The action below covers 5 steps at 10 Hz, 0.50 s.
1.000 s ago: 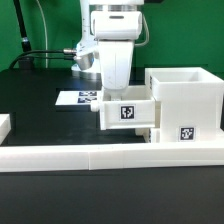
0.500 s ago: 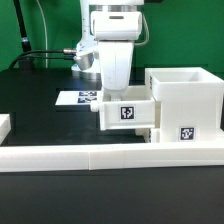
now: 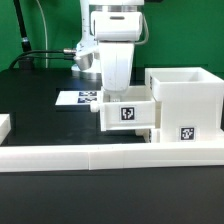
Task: Assemble drawer
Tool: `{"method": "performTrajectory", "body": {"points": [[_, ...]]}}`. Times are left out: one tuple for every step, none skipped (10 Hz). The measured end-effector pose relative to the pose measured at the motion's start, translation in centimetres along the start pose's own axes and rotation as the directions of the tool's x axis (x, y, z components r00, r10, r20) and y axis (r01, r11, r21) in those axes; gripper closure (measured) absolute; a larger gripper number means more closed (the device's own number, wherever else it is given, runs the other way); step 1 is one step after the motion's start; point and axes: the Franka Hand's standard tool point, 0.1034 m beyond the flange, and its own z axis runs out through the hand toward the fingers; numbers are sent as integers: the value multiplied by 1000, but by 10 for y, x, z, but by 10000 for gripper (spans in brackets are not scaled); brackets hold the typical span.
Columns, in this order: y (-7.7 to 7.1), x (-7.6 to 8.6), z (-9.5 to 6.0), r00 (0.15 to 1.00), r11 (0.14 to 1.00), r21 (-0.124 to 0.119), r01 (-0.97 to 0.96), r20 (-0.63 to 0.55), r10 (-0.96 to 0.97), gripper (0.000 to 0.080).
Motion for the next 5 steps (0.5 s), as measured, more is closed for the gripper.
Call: {"method": "performTrajectory", "body": {"points": [[2, 2, -1, 1000, 1000, -4, 20, 8, -20, 757], [4, 2, -3, 998, 999, -1, 52, 24, -52, 756], [7, 2, -4, 997, 998, 20, 65, 38, -66, 756], [11, 3, -5, 997, 997, 26, 66, 41, -67, 756], [10, 2, -4, 997, 998, 24, 65, 40, -66, 756]]}}
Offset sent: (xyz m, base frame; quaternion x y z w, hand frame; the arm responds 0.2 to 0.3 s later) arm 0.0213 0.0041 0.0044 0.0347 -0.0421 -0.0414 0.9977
